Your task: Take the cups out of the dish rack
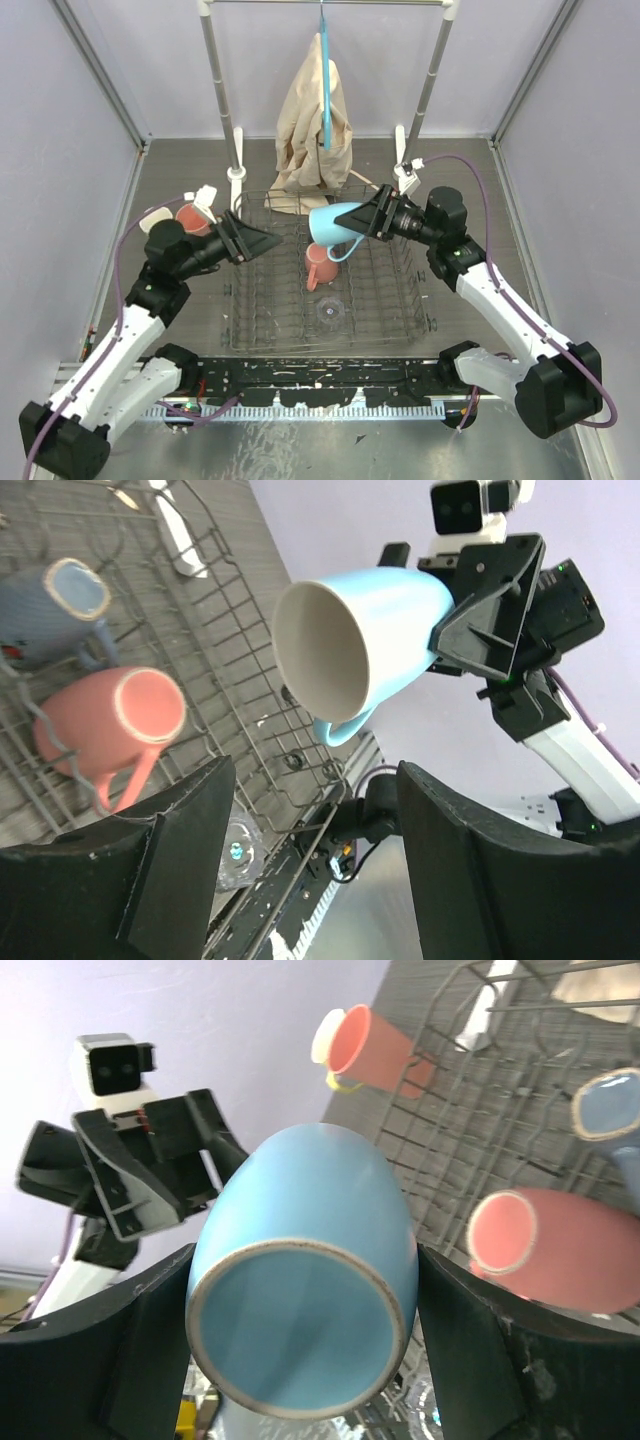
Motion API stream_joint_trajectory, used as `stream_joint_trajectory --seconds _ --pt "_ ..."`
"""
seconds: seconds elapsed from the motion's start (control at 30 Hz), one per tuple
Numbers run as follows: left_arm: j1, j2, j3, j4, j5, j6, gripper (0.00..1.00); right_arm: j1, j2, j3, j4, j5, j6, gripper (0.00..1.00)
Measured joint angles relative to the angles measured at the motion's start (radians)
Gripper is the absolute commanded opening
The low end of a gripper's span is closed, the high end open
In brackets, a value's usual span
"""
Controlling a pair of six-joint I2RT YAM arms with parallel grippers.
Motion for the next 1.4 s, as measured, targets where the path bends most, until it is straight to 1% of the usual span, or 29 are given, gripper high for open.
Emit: stream_joint_trajectory --seconds 0.23,0.33,0.43,0.67,0.77,0.83,0.9,0.97,1.07,1.23,1.3,1.37,1.4 --pt "-0.230 0.118 0.017 0.124 -0.101 0.042 0.72 -0.001 -0.030 -0.047 0.174 -0.068 0.132 0.01" --pt "-0.300 0.158 0.029 0.169 -0.135 0.057 0.71 -0.001 -0.036 -0.059 0.236 -0.088 0.174 0.01" --pt "-0.328 0.179 0.032 0.227 -0.163 0.060 0.71 -0.001 -0.040 -0.068 0.262 -0.101 0.195 0.01" --pt "-0.343 0.166 0.032 0.313 -0.209 0.064 0.70 -0.001 -0.053 -0.071 0.265 -0.106 0.203 0.01" --pt "-0.359 0.168 0.032 0.342 -0.217 0.076 0.68 -0.001 -0.055 -0.083 0.288 -0.112 0.214 0.01" --pt "-0.377 0.182 0.038 0.350 -0.219 0.089 0.63 -0.001 -0.055 -0.099 0.305 -0.117 0.226 0.00" --pt "-0.399 0.212 0.056 0.356 -0.222 0.101 0.61 -0.001 -0.055 -0.114 0.311 -0.121 0.235 0.01" --pt "-0.415 0.240 0.072 0.363 -0.224 0.111 0.56 -0.001 -0.055 -0.122 0.309 -0.124 0.238 0.01" --pt "-0.426 0.262 0.081 0.375 -0.228 0.117 0.39 -0.001 -0.056 -0.122 0.309 -0.127 0.237 0.01" --pt "-0.433 0.265 0.085 0.396 -0.236 0.120 0.23 -0.001 -0.064 -0.122 0.305 -0.124 0.234 0.01" --pt "-0.435 0.265 0.086 0.401 -0.236 0.118 0.13 -0.001 -0.066 -0.122 0.309 -0.124 0.238 0.01" --pt "-0.438 0.265 0.086 0.412 -0.233 0.111 0.04 -0.003 -0.066 -0.126 0.329 -0.126 0.256 0.03" --pt "-0.439 0.265 0.086 0.419 -0.231 0.106 0.02 -0.003 -0.068 -0.130 0.344 -0.126 0.269 0.06"
